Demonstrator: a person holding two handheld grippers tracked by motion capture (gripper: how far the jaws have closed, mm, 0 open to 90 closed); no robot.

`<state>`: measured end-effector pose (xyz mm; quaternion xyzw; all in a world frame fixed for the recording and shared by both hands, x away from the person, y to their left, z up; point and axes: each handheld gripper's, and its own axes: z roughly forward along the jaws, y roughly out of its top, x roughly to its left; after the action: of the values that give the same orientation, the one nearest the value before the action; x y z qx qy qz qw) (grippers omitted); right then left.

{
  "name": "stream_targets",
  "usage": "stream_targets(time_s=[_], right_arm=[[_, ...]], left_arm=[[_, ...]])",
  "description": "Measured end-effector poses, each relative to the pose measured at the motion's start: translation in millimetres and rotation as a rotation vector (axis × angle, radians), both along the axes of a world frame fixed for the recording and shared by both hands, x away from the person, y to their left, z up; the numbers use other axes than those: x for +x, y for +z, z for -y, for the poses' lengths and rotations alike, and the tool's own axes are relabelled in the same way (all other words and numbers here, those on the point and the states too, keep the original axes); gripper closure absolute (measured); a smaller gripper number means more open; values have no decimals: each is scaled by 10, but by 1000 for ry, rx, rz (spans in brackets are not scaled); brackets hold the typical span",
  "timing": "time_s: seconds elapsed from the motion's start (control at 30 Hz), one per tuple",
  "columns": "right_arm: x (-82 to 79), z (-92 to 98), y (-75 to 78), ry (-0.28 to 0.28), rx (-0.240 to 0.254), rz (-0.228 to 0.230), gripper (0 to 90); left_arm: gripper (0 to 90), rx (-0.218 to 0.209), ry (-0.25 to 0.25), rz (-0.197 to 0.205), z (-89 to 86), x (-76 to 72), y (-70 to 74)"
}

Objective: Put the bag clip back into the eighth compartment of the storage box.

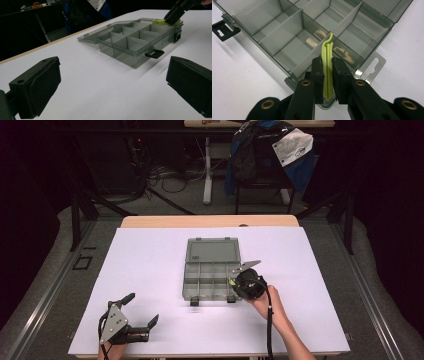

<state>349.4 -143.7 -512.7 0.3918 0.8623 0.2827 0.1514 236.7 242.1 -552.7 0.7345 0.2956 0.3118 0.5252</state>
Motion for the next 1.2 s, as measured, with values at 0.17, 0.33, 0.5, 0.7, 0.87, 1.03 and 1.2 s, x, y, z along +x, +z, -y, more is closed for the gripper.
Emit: stream_targets(time_s=[0.17, 0.33, 0.5, 0.7, 0.87, 1.03, 1.2], right_arm=[[6, 0, -14, 0, -2, 2, 804], [13, -12, -39, 0, -14, 4, 802], [-10, -32, -19, 15, -33, 22, 677], [-37, -27, 19, 16, -17, 36, 523], [-53, 1, 40, 30, 20, 38, 277], [-71, 27, 59, 52, 43, 25, 101], [-98, 42, 61, 65, 77, 30, 0]], left_arm=[[0, 0, -3, 0, 6, 3, -1], [0, 3, -4, 1, 3, 0, 1], [0, -4, -2, 3, 0, -6, 2], [0, -2, -4, 2, 4, -8, 2], [0, -2, -2, -1, 2, -7, 1], [0, -1, -1, 2, 7, -9, 3], [0, -2, 0, 3, 3, -11, 3]])
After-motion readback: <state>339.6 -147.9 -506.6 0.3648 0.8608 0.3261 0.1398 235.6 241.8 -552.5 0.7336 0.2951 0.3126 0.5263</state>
